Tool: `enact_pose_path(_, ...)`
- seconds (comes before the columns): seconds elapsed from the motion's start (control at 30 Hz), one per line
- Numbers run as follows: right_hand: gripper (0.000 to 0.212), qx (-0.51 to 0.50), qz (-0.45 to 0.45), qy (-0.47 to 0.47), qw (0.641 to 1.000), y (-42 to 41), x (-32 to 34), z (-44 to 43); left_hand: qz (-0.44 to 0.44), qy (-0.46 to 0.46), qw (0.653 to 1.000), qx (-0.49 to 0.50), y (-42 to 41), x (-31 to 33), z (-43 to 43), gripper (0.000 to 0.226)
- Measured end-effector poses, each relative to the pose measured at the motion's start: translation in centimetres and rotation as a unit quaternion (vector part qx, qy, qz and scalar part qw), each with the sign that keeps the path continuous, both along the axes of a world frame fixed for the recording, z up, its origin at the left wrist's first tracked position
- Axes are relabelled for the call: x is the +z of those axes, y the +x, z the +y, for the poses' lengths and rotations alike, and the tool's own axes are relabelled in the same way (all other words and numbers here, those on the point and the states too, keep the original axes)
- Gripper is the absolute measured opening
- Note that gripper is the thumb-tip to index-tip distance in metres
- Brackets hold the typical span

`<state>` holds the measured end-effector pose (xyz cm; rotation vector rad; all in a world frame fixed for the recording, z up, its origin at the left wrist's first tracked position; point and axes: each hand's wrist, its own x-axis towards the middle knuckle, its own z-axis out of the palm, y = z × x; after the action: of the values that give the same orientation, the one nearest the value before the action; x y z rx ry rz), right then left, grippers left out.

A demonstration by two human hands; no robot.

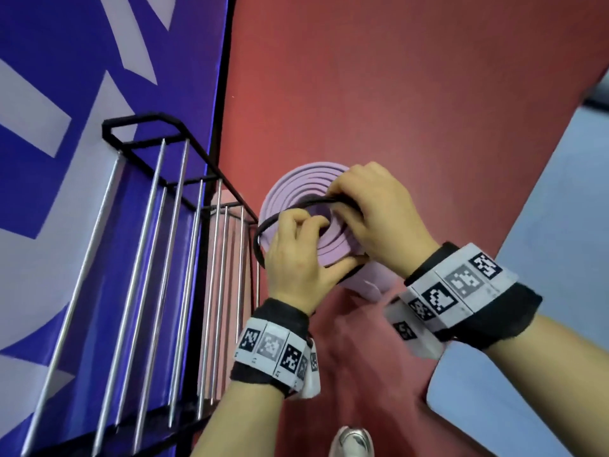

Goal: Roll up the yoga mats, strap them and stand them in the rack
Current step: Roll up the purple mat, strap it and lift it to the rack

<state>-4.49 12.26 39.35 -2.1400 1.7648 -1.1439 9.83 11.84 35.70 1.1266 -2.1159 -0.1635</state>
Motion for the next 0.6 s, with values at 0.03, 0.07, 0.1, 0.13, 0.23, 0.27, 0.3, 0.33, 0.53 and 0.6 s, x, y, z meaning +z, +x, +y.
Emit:
enact_pose_path(0.03, 0.012, 0.016, -0.014, 0.005, 1.000, -0.6, 0.0, -0.1, 0.013, -0.001, 1.000, -0.002, 0.0, 0.0, -0.1, 0.054)
enact_pose_path(0.07, 0.015, 0.032, -0.045, 0.028, 0.998, -1.2, 0.2, -0.2, 0.025, 0.004, 1.000, -0.008, 0.1, -0.2, -0.1, 0.057)
enact_pose_path(0.1, 0.019, 0.053, -0.102, 0.063, 0.991, -1.7, 0.8, -0.4, 0.032, 0.009, 0.999, -0.014, 0.1, -0.1, -0.1, 0.062)
enact_pose_path(0.13, 0.021, 0.084, -0.182, 0.110, 0.973, -2.2, 1.4, -0.7, 0.037, 0.018, 0.999, -0.012, 0.2, -0.1, 0.0, 0.069)
enact_pose_path(0.23, 0.016, 0.181, -0.423, 0.201, 0.865, -3.1, 3.0, -1.2, 0.042, 0.030, 0.998, 0.017, 0.6, 0.1, 0.2, 0.083)
enact_pose_path(0.27, 0.014, 0.195, -0.447, 0.226, 0.843, -3.0, 3.2, -1.2, 0.033, 0.034, 0.998, 0.031, 0.6, 0.2, 0.2, 0.084)
enact_pose_path(0.3, 0.014, 0.191, -0.434, 0.250, 0.844, -2.9, 3.3, -1.1, 0.021, 0.038, 0.998, 0.046, 0.6, 0.2, 0.2, 0.086)
enact_pose_path(0.33, 0.016, 0.172, -0.397, 0.269, 0.860, -2.8, 3.2, -0.8, 0.010, 0.043, 0.997, 0.058, 0.7, 0.3, 0.2, 0.088)
enact_pose_path(0.53, 0.031, -0.020, -0.164, 0.182, 0.969, -3.7, 0.4, 0.8, 0.013, 0.082, 0.995, 0.061, 0.9, 0.8, 0.2, 0.089)
enact_pose_path(0.6, 0.032, -0.073, -0.151, 0.183, 0.969, -4.0, 0.0, 0.3, 0.007, 0.086, 0.995, 0.044, 0.9, 1.2, 0.4, 0.086)
